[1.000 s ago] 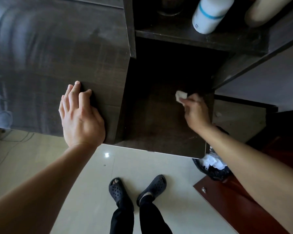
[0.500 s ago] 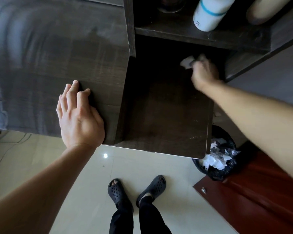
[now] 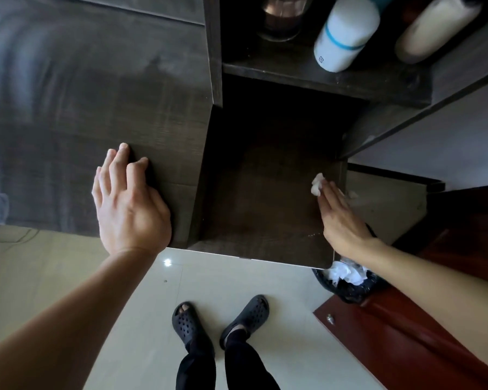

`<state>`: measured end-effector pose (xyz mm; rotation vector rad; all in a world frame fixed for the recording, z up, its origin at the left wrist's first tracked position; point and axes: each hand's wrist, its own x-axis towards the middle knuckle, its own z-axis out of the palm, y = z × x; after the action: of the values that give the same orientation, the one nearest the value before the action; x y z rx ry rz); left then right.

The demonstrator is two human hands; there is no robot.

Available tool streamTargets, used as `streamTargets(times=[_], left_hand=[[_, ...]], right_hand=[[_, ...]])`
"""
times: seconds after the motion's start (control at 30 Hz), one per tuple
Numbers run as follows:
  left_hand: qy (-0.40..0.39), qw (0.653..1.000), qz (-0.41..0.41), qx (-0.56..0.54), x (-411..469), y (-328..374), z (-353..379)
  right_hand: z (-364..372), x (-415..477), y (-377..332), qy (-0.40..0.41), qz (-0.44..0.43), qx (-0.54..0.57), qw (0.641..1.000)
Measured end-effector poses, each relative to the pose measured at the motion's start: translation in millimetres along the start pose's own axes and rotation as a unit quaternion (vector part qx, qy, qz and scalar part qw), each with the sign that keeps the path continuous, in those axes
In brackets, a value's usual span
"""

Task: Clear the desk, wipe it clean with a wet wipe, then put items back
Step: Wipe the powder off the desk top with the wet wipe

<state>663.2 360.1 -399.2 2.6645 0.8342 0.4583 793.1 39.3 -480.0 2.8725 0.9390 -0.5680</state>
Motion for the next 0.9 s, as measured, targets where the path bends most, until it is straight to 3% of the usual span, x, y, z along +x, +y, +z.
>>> streamTargets(times=[0.2,0.3,0.43,0.6,0.7,0.77,0.83,0.9], left_hand=[[0.003,1.000,0.001,0.001,-1,1,0],[-0.001,1.000,0.003,0.000,0,0,0],[0.000,1.000,0.002,-0.005,-1,1,-2],[0.000,1.000,0.002,-0.003,-1,0,-1],[0.002,1.000,0.002,-0.002,-2,0,0],[-0.001,1.000,0.002,0.000,-1,-1,1],[-0.001,1.000,0.001,-0.001,0,-2,1],[0.000,1.000,0.002,-0.004,-1,-2,1]], right_hand=[[0,44,19,0.073,0.061,0.135,0.986],[23,-11,5,0.094,0.009,0.158,0.983],[41,-104,-19,0.056,-0.063,0.165,0.983],[24,-47,6,0.185,0.100,0.216,0.954],[36,-41,-13,0.221,0.193,0.211,0.933],[52,-76,-55,0.203,0.129,0.235,0.942],[62,-116,-92,0.128,0.035,0.292,0.947],[59,-131,-100,0.091,0.004,0.340,0.936]])
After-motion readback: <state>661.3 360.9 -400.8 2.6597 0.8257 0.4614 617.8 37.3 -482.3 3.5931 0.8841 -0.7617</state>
